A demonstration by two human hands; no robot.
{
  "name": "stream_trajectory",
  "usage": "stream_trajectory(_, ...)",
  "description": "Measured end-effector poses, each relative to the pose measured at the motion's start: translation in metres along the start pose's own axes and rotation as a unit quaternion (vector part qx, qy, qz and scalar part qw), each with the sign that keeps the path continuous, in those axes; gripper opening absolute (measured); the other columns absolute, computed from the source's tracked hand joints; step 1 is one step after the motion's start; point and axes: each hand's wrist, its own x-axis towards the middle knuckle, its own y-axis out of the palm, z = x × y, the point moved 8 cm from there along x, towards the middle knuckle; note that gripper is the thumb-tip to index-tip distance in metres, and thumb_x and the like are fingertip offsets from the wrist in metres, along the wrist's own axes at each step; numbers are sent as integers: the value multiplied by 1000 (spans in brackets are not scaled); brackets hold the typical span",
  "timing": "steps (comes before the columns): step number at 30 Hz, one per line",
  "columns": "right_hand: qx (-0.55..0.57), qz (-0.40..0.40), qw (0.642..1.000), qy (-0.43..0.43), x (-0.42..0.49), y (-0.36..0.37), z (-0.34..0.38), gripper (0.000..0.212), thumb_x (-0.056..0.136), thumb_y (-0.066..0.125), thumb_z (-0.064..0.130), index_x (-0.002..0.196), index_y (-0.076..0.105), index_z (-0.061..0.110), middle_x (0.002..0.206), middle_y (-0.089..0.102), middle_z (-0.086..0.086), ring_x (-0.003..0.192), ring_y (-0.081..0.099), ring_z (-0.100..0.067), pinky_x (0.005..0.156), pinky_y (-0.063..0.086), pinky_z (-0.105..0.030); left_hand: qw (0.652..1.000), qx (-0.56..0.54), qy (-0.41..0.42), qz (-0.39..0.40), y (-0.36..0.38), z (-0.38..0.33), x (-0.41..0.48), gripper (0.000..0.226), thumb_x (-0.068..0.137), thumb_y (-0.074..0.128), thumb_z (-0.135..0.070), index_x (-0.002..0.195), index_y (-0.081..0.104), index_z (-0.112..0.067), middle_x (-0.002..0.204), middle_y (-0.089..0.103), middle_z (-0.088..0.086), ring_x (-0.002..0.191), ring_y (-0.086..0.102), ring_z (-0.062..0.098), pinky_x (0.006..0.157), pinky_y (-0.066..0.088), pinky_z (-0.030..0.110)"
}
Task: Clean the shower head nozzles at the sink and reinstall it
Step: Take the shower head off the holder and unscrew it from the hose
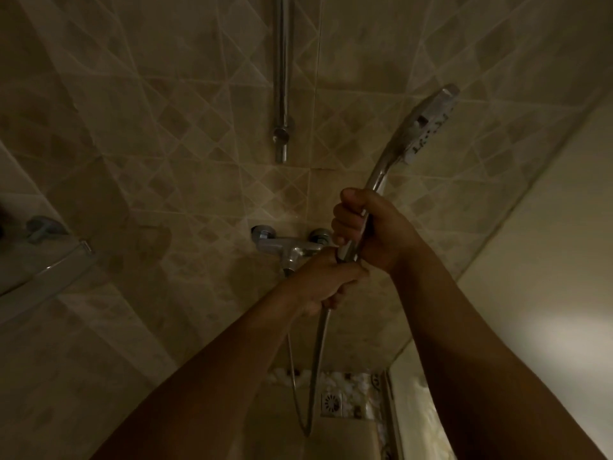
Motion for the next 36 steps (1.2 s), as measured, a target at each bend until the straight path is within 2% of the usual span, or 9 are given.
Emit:
stream_trajectory(4, -139, -185, 973, 5, -3, -20, -6, 18, 93, 63, 26, 103, 57, 12, 94, 66, -8, 86, 67, -22, 86, 55, -45, 978, 64, 21, -196, -17, 0, 1, 19, 93, 60, -18, 74, 58, -16, 55, 47, -1, 44, 42, 12, 43, 33, 24)
stream_trajectory(7, -174, -269, 947, -36, -9, -13, -14, 35, 84, 72, 34, 110, 55, 17, 102, 66, -3, 91, 67, -16, 73, 57, -33, 939, 112, 81, -314, -26, -4, -8, 16, 95, 58, -16, 84, 66, -8, 71, 64, 5, 65, 61, 19, 60, 47, 28)
stream_trajectory(13, -200, -339, 913, -107, -15, -14, -11, 24, 81, 76, 28, 89, 56, 17, 80, 63, -1, 67, 62, -9, 56, 50, -22, 962, 65, 82, -253, -18, -3, -12, 33, 100, 43, 1, 71, 57, -10, 58, 53, -4, 54, 55, 10, 50, 46, 15)
stream_trajectory(17, -88, -271, 955, -80, -4, -18, -4, 28, 88, 69, 22, 69, 49, 16, 46, 46, 4, 38, 42, -11, 42, 40, -25, 988, 48, 54, -140, -4, -2, -9, 42, 97, 56, -14, 56, 47, -21, 46, 40, -3, 31, 37, 8, 33, 29, 19)
stream_trajectory(21, -11, -35, 999, -12, 10, 5, -7, 40, 94, 51, 19, 57, 36, 20, 43, 30, 7, 37, 28, -9, 45, 31, -26, 997, -51, 28, 53, 3, 4, -10, 34, 86, 61, -19, 58, 43, -24, 45, 30, -7, 34, 23, 6, 37, 21, 15)
stream_trajectory(25, 19, 98, 995, 6, 10, 19, -4, 32, 90, 51, 25, 61, 38, 19, 46, 37, 7, 41, 37, -7, 50, 36, -27, 998, -40, 0, 48, -3, 5, -9, 30, 85, 63, -21, 61, 46, -25, 47, 30, -8, 36, 23, 6, 37, 22, 16)
stream_trajectory(31, -151, -187, 970, -39, 10, -12, -11, 20, 91, 65, 27, 107, 59, 15, 93, 70, -2, 87, 69, -18, 91, 56, -48, 940, 108, 82, -312, -44, -5, -6, 15, 92, 60, -17, 79, 66, -12, 61, 60, 3, 55, 59, 21, 51, 47, 33)
stream_trajectory(34, -165, -261, 948, -75, 2, -4, -23, 30, 82, 71, 30, 107, 56, 21, 101, 66, -3, 94, 66, -20, 74, 57, -36, 929, 166, 100, -315, -42, -6, -10, 15, 94, 56, -6, 95, 69, 1, 88, 69, 14, 80, 66, 27, 77, 57, 44)
stream_trajectory(36, -177, -304, 930, -109, -2, -4, -18, 25, 82, 73, 28, 97, 53, 26, 95, 63, 0, 85, 64, -14, 68, 52, -28, 941, 150, 117, -280, -34, -9, -10, 21, 97, 48, 3, 88, 67, 0, 82, 63, 4, 73, 59, 16, 74, 56, 35)
